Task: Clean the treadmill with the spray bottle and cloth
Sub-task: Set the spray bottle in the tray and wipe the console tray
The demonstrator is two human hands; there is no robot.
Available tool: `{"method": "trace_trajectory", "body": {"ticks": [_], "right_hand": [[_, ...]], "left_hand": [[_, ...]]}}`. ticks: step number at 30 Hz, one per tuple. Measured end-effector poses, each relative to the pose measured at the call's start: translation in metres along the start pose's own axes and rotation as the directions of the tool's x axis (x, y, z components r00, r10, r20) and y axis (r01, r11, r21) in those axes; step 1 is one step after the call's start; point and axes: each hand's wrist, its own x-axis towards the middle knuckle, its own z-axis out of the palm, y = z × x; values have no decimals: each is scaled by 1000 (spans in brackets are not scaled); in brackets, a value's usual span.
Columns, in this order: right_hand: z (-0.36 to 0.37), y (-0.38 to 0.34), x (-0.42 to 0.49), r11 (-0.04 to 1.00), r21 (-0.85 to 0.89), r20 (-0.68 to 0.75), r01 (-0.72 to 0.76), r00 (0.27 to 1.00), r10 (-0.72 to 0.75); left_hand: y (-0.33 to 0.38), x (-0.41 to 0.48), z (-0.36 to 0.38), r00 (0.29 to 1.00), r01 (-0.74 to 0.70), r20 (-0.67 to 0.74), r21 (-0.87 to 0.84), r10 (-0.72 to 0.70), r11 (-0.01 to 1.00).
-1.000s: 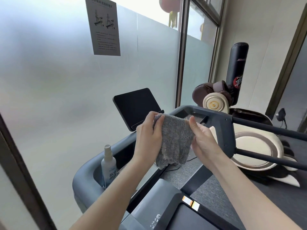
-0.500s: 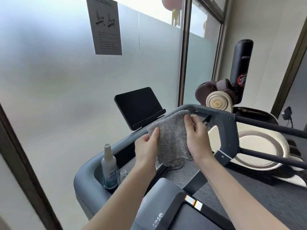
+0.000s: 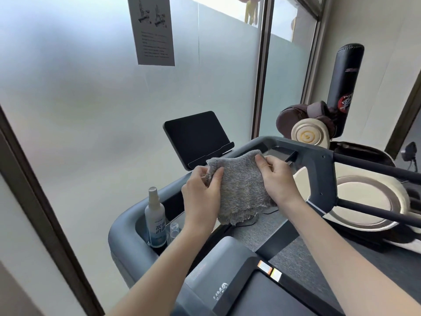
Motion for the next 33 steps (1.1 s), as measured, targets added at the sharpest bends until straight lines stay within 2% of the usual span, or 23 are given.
{"method": "trace_trajectory", "body": {"ticks": [4, 7, 12, 18, 26, 33], "right_hand": [[15, 9, 15, 971, 147, 202, -190, 966, 158], [34, 19, 25, 952, 168, 324, -256, 926, 192], [67, 43, 34, 982, -110, 384, -152, 905, 183], [100, 67, 38, 940, -340, 440, 18, 886, 142], [110, 88, 32, 872, -466, 463, 151, 881, 95], [109, 99, 33, 861, -470, 450, 194, 892, 44]], "left_hand": [[-11, 5, -11, 989, 120, 77, 43, -123, 992], [-22, 4, -18, 979, 147, 125, 124, -162, 981], [-43, 3, -20, 961, 81, 214, 382, -173, 921], [-58, 2, -14, 930, 160, 193, 555, -314, 816], [-67, -3, -5, 897, 143, 226, 664, -379, 734], [-73, -4, -1, 899, 23, 272, 752, -342, 659]]}}
